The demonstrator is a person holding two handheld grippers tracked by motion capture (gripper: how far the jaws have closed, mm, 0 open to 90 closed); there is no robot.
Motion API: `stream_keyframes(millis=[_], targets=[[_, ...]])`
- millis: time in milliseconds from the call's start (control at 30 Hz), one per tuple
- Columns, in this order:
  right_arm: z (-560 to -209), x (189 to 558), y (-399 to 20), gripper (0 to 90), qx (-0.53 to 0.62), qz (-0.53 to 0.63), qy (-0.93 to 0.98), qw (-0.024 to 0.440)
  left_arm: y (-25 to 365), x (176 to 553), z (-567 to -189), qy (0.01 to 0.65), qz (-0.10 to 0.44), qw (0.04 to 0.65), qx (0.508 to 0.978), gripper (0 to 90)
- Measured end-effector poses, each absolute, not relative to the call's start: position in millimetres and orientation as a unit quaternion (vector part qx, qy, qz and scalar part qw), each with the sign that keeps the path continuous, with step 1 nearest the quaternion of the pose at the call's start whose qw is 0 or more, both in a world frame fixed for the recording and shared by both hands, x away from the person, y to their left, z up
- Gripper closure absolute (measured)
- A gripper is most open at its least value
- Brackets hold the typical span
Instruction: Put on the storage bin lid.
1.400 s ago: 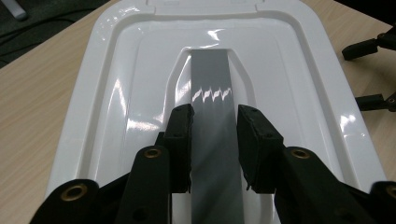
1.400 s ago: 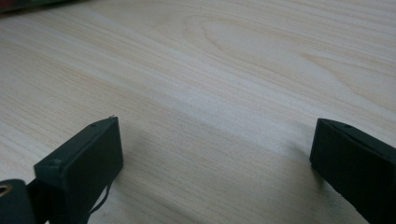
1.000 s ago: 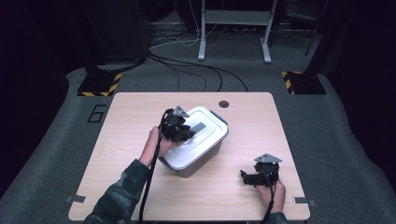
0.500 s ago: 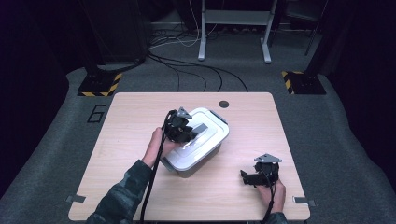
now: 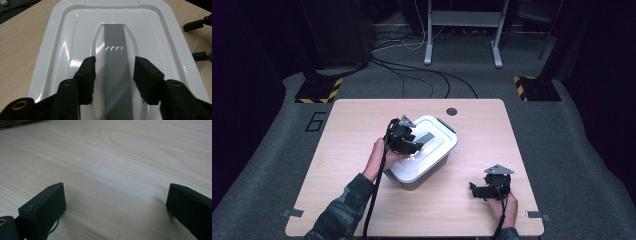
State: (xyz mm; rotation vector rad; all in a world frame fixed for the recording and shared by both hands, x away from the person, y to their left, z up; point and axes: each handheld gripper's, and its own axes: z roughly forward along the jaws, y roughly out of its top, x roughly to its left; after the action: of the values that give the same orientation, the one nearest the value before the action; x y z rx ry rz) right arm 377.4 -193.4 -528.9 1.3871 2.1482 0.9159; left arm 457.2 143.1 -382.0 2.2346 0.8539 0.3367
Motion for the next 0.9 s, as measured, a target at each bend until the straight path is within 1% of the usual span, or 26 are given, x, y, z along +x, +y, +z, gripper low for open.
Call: stream_keyframes(millis=[33, 167, 333, 500, 667, 900], targets=[[-529, 377, -193, 1.4, 0.499, 0.329, 0.773, 0.211, 144, 457, -381, 0.331, 0.135, 0.350, 0.866, 41.9], [-529, 377, -193, 1.4, 0.499, 0.330, 0.773, 0.211, 153, 454, -377, 0.338, 0.134, 0.358, 0.860, 29.7], [-529, 377, -193, 1.4, 0.499, 0.330, 0.773, 0.211, 167, 449, -370, 0.342, 0.137, 0.370, 0.852, 20.8], [-529, 377, -193, 1.4, 0.499, 0.330, 0.773, 0.211, 186, 441, -364, 0.352, 0.150, 0.380, 0.843, 15.5], [-529, 377, -193, 1.4, 0.499, 0.330, 0.773, 0.211, 206, 432, -362, 0.366, 0.162, 0.385, 0.832, 14.5], [-529, 377, -193, 1.4, 0.499, 0.330, 0.773, 0.211, 236, 418, -363, 0.381, 0.180, 0.379, 0.824, 12.0]])
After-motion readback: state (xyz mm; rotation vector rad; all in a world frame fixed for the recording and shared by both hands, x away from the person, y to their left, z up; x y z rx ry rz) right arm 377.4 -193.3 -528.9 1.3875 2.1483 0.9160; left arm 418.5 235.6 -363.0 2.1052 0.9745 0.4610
